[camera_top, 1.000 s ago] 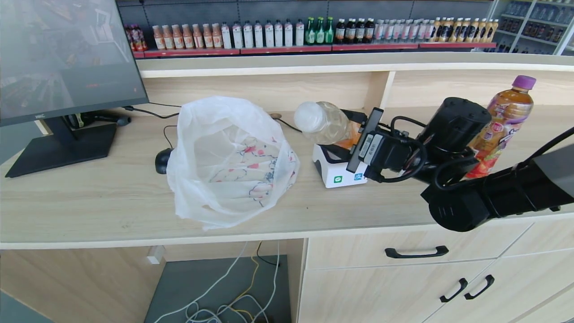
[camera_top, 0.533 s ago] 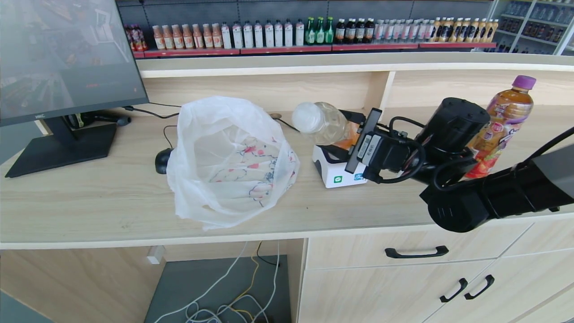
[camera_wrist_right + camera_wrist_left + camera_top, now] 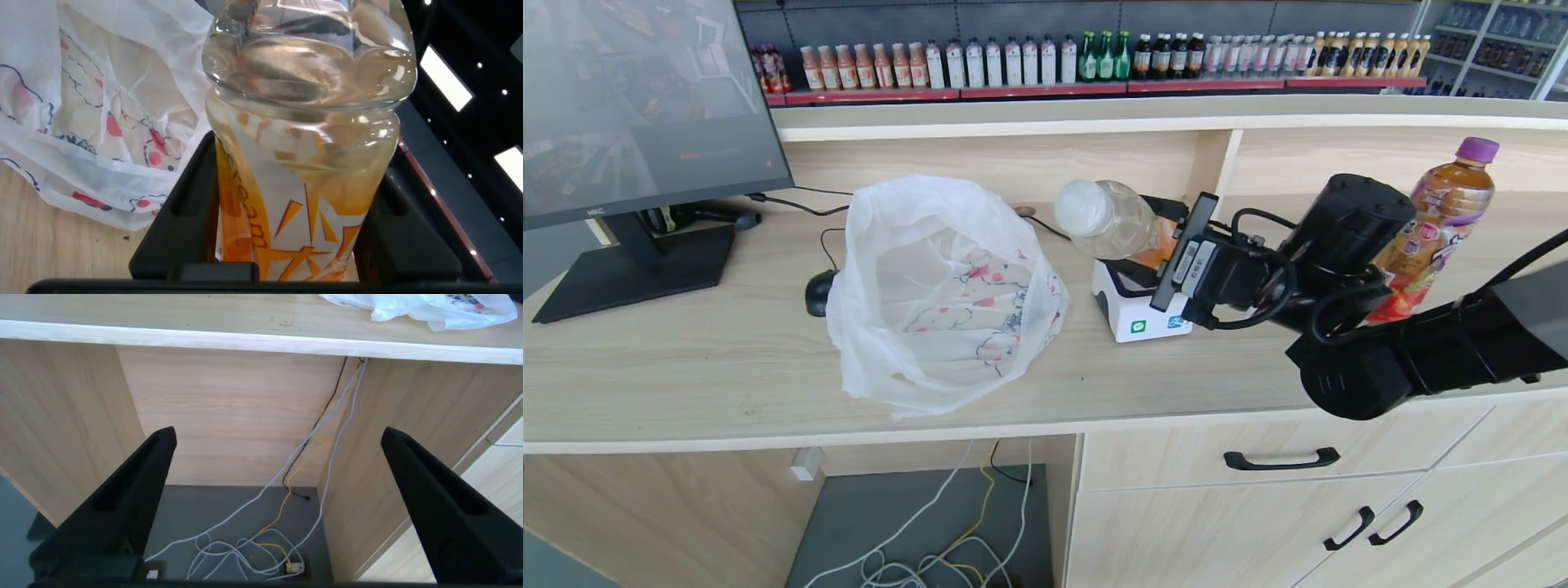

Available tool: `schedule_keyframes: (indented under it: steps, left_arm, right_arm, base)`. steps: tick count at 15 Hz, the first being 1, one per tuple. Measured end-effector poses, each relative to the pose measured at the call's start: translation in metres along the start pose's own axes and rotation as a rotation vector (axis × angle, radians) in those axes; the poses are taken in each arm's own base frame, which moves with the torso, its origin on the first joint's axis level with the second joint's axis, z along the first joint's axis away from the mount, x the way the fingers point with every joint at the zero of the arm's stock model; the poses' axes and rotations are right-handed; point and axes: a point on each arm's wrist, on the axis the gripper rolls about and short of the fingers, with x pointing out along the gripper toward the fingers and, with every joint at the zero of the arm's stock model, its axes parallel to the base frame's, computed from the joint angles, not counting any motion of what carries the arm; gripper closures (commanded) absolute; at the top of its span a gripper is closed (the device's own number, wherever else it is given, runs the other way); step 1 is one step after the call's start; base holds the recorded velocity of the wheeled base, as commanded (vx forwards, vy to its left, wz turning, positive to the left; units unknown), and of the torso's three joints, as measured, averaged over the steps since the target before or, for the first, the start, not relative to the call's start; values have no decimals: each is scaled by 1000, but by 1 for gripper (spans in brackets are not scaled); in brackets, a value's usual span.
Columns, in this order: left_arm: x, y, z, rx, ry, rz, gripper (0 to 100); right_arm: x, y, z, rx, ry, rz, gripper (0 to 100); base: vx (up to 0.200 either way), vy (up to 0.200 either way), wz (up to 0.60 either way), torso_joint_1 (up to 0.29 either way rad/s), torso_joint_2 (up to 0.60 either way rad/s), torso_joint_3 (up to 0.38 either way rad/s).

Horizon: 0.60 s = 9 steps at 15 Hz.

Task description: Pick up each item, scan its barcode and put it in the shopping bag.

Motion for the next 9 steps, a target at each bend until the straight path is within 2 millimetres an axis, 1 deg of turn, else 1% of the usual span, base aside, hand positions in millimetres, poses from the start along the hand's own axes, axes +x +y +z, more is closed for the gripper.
schedule_keyframes:
  steps: [2,5,9]
  left_arm:
    - [0,0,0,0,0,0,0]
    - [0,0,0,0,0,0,0]
    - [0,0,0,0,0,0,0]
  right_arm:
    - [1,-3,1,10,0,-10,100]
    - [3,-17,11,29,-8,-50,100]
    - [0,-42,36,84,16,-145,100]
  base:
    - [0,0,0,0,0,0]
    - [0,0,0,0,0,0]
    - [0,0,0,0,0,0]
